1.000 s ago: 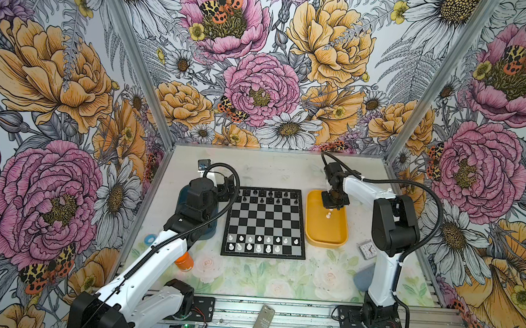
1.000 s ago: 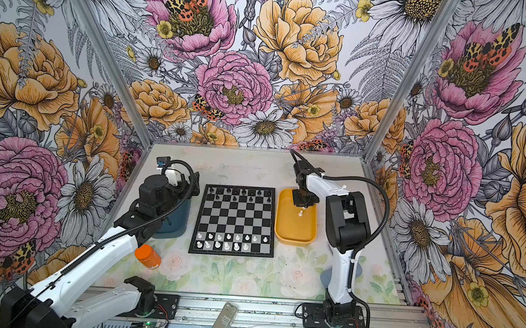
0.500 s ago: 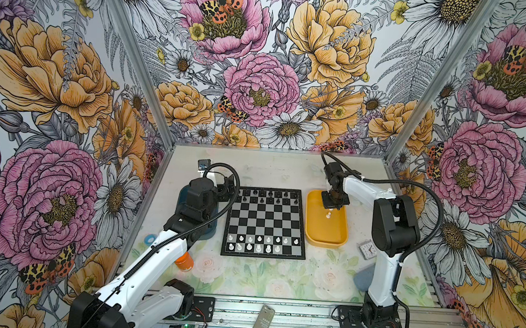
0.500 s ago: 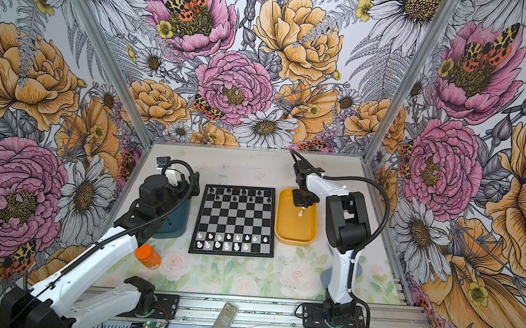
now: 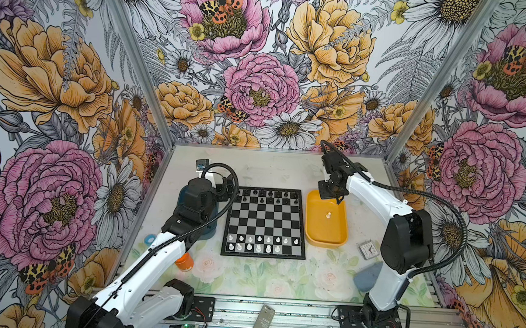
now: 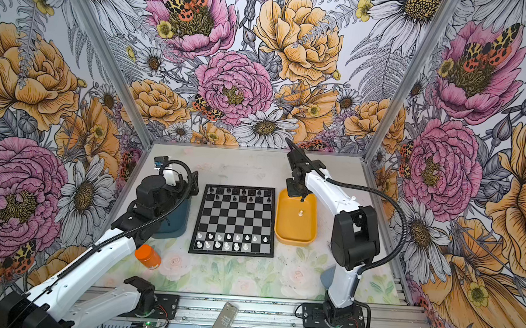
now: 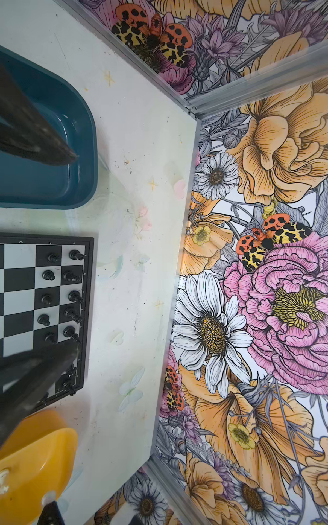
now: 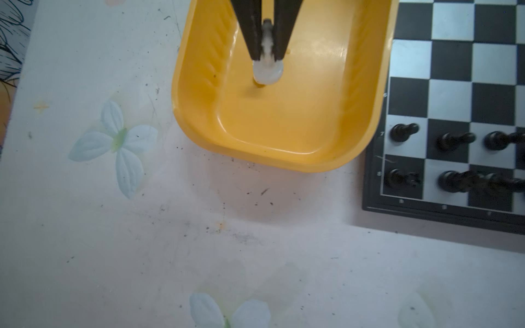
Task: Set up the chess pieces on the board
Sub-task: 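Carry the white pawn with the right gripper over the board's nearest rows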
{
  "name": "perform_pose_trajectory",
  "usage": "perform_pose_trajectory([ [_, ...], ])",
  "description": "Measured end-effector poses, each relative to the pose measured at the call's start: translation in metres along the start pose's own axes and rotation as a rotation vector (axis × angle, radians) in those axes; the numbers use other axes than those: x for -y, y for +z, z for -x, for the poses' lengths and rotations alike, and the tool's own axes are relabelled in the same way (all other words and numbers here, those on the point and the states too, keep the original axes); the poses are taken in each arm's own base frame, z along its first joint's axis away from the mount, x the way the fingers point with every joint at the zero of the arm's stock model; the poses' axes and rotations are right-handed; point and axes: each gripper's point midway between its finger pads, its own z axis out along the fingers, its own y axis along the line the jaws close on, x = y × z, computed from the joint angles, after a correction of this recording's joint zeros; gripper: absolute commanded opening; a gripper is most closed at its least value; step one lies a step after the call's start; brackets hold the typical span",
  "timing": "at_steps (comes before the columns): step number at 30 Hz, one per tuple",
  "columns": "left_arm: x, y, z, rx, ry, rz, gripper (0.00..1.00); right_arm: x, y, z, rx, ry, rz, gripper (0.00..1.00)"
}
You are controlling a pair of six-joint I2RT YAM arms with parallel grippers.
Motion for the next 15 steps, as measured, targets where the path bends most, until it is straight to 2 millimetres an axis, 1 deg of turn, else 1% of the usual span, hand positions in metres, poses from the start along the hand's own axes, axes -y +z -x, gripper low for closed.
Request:
perform_pose_trajectory([
  [5,0.001,-0.01,0.01,0.035,-0.01,-0.012,0.99,-0.039,-0.03,-0.009,0.029,-0.054,0.046,0.0],
  [8,0.003,-0.015,0.012,0.047,-0.01,-0.023,0.99,-0.063,-0.042,-0.019,0.028,-0.08,0.076,0.0],
  [11,0.007,-0.019,0.012,0.051,-0.009,-0.039,0.99,-0.086,-0.05,-0.032,0.011,-0.111,0.102,0.0],
  [15,0.01,-0.024,0.013,0.063,-0.01,-0.05,0.99,-0.112,-0.057,-0.051,-0.023,-0.147,0.128,0.0],
])
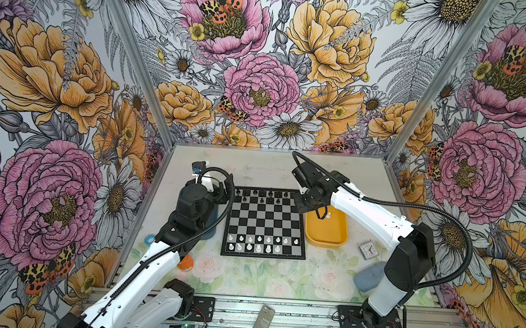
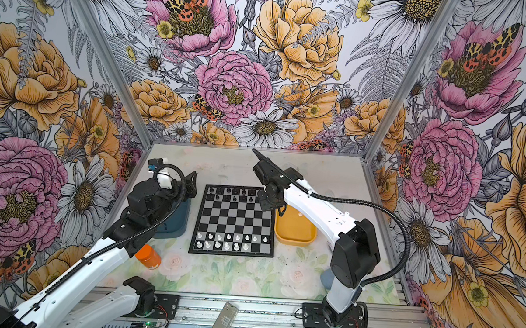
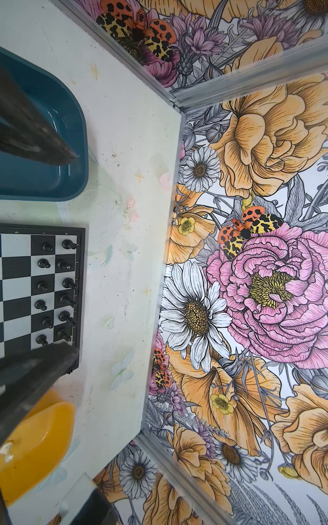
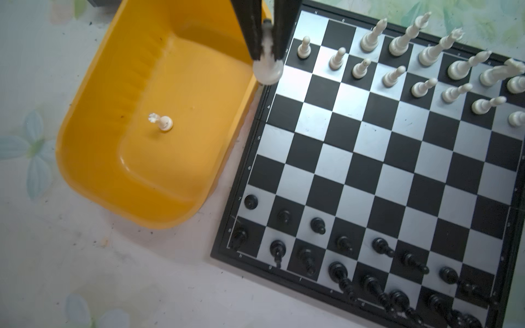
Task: Set up the chess pieces on the board
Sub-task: 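Carry the white pawn with the right gripper over the board's nearest rows, then lower the white pawn onto the empty square at the pawn row's end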
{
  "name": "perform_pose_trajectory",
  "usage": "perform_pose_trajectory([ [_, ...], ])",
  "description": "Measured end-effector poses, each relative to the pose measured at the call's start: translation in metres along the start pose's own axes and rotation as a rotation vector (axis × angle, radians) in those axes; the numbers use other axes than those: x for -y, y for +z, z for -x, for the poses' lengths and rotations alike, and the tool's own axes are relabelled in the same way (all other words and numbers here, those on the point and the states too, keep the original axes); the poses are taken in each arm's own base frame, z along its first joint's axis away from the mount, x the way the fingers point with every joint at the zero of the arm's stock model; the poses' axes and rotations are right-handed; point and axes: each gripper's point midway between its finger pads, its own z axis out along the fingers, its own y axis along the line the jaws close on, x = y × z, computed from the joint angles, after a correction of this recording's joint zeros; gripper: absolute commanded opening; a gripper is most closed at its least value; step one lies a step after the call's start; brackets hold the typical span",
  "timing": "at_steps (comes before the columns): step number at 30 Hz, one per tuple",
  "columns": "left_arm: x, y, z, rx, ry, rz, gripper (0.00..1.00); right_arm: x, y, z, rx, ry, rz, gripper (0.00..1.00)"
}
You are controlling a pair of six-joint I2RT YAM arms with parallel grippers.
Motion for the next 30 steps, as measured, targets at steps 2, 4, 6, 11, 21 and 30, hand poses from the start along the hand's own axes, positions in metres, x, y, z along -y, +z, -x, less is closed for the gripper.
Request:
perform_pose_trajectory([
  [2,0.001,-0.002,0.0,0.004,0.002,-0.003,0.99,-0.014,-0.002,-0.008,-0.013,-0.014,0.019,0.0],
  [4,0.003,-0.004,0.001,0.009,0.005,-0.008,0.99,-0.027,-0.004,-0.018,-0.026,-0.026,0.038,0.0],
  [6,0.006,-0.007,0.003,0.016,0.007,-0.017,0.99,-0.038,-0.007,-0.03,-0.042,-0.04,0.053,0.0],
  [11,0.009,-0.014,0.008,0.038,0.013,-0.026,0.99,-0.055,-0.01,-0.062,-0.084,-0.063,0.072,0.0],
  [21,0.011,-0.021,0.009,0.053,0.029,-0.025,0.99,-0.067,0.004,-0.107,-0.185,-0.079,0.053,0.0],
  [30,0.011,-0.023,0.009,0.061,0.045,-0.014,0.99,-0.085,0.02,-0.116,-0.221,-0.093,0.082,0.0],
])
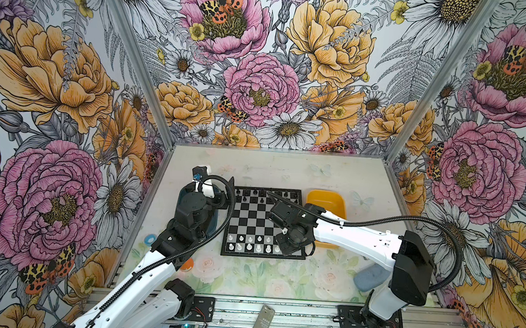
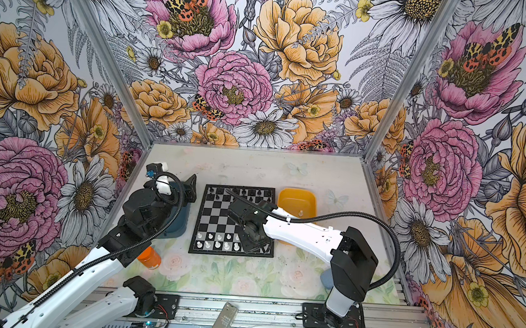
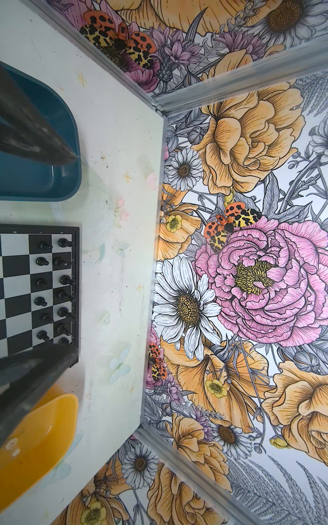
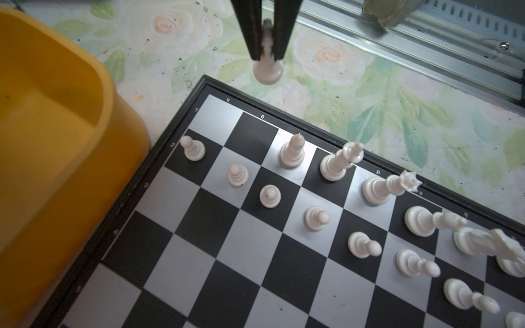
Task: Set up the chess pieces on the board
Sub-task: 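Lower the white pawn onto the empty square at the pawn row's end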
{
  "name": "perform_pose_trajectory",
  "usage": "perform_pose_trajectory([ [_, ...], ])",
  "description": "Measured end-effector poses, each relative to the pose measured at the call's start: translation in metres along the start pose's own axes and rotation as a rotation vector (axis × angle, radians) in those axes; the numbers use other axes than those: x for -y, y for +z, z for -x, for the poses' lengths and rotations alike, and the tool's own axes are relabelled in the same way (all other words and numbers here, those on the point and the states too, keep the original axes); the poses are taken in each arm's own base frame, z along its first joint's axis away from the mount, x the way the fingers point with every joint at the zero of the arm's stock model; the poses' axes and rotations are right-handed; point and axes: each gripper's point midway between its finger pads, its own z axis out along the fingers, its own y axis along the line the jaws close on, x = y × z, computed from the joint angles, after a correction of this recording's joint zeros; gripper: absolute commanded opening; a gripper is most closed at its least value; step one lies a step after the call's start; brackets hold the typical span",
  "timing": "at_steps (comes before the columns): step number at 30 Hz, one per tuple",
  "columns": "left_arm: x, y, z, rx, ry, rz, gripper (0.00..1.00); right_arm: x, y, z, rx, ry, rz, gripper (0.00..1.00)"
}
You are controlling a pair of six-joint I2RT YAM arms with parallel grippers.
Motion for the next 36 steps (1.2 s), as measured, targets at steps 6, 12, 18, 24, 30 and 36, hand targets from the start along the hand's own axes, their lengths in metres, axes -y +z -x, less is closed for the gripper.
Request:
perform_pose_trajectory([
  [6,-0.002,-0.002,0.002,0.009,0.005,0.011,0.99,-0.002,0.015,0.001,-0.026,-0.002,-0.012,0.0],
  [12,-0.002,-0.002,0.002,0.009,0.006,0.016,0.99,0.0,0.022,0.002,-0.035,0.006,-0.022,0.0],
  [18,-0.003,-0.002,0.002,0.009,0.006,0.017,0.99,0.005,0.024,0.006,-0.032,0.025,-0.024,0.0],
  [24,-0.003,-0.002,0.002,0.01,0.008,0.02,0.99,0.009,0.03,0.007,-0.046,0.037,-0.033,0.0],
  [30,-0.003,-0.002,0.002,0.01,0.008,0.02,0.99,0.01,0.035,0.007,-0.049,0.039,-0.034,0.0],
  [36,-0.003,-0.002,0.002,0.01,0.008,0.019,0.99,0.011,0.04,0.01,-0.048,0.046,-0.034,0.0],
])
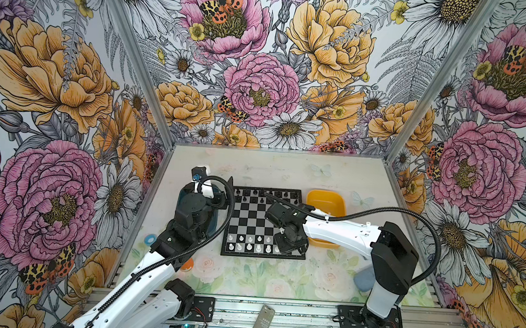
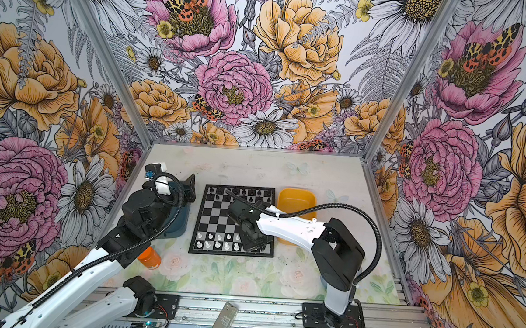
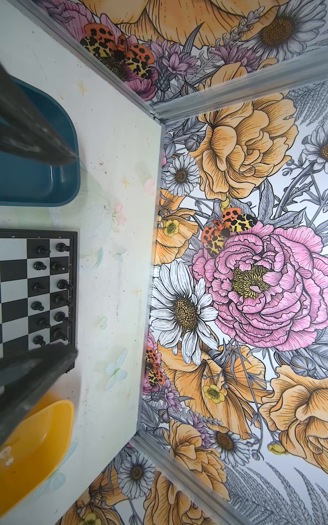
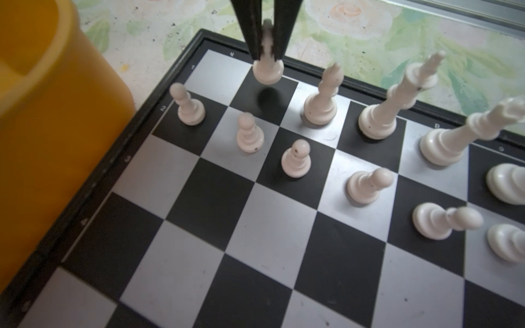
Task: Set up the chess pieces on the board
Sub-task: 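Lower the white pawn onto the empty square at the pawn row's end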
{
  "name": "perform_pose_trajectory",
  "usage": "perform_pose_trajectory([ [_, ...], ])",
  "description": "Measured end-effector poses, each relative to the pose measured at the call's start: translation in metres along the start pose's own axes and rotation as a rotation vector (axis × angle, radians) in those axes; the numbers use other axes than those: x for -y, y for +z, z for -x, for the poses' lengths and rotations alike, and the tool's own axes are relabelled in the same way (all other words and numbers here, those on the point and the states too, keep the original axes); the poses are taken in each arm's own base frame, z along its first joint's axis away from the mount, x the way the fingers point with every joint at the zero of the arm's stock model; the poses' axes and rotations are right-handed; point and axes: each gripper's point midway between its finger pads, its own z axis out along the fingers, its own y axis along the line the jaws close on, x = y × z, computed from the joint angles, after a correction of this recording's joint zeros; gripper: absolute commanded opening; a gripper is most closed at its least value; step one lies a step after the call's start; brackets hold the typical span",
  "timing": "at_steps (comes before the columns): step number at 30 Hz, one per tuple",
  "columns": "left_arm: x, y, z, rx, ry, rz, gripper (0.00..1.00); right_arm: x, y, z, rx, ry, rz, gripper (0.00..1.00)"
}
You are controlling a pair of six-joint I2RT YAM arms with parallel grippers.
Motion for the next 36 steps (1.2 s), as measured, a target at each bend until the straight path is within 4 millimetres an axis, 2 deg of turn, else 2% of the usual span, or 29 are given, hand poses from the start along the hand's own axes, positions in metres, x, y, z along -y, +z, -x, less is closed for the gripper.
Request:
perform_pose_trajectory([
  [36,-0.0001,0.0001,-0.0002,0.0,0.0,0.0,0.99,0.0027,0.0105,0.0008,-0.014,0.013,0.001,0.0],
])
